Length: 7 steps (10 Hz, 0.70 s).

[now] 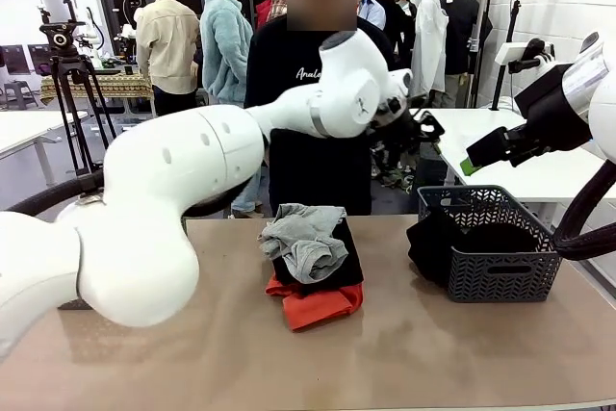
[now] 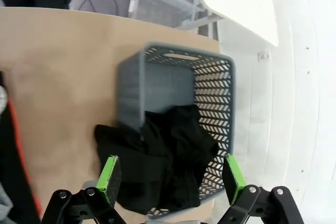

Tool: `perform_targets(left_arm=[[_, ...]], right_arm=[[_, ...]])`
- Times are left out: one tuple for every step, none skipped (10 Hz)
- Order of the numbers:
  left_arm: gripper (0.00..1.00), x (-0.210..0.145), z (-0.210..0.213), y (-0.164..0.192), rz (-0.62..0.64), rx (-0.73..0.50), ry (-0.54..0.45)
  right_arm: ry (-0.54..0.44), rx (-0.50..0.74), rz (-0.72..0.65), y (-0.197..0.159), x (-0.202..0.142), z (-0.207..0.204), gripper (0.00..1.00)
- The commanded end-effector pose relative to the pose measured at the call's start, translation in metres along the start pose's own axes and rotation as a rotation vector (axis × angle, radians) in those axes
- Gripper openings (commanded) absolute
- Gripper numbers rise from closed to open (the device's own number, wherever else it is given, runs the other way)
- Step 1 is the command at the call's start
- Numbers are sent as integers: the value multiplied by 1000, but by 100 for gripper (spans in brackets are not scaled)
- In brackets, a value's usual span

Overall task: Sort the tops and bottoms.
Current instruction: Lift clothes from the center of the table with your right hand.

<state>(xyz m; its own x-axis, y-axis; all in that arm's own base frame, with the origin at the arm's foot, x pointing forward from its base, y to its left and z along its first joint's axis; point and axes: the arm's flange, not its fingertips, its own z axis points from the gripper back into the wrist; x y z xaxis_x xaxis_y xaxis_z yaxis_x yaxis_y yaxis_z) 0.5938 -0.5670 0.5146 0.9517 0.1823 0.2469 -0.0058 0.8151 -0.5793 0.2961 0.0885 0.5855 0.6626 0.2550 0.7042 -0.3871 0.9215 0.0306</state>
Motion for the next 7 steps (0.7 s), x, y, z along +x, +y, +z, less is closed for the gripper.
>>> perform_targets(left_arm=[[100, -56, 71, 79, -16, 75, 71], [100, -63, 96, 83, -40, 106, 103], [100, -69, 122, 85, -77, 122, 118], [100, -72, 146, 92, -128, 156, 125], [100, -78, 160, 100, -173, 196, 22], [100, -76, 157, 102, -61, 348, -179], [100, 13, 124, -6, -104, 168, 99]], right_arm=[[-9, 4, 13, 0, 2, -3, 100], [-9, 4, 13, 0, 2, -3, 100], [-9, 4, 13, 0, 2, -3, 100], [-9, 4, 13, 0, 2, -3, 100], [-9, 4, 13, 0, 2, -3, 100], [-9, 4, 13, 0, 2, -3, 100], [-9, 4, 13, 0, 2, -3, 100]])
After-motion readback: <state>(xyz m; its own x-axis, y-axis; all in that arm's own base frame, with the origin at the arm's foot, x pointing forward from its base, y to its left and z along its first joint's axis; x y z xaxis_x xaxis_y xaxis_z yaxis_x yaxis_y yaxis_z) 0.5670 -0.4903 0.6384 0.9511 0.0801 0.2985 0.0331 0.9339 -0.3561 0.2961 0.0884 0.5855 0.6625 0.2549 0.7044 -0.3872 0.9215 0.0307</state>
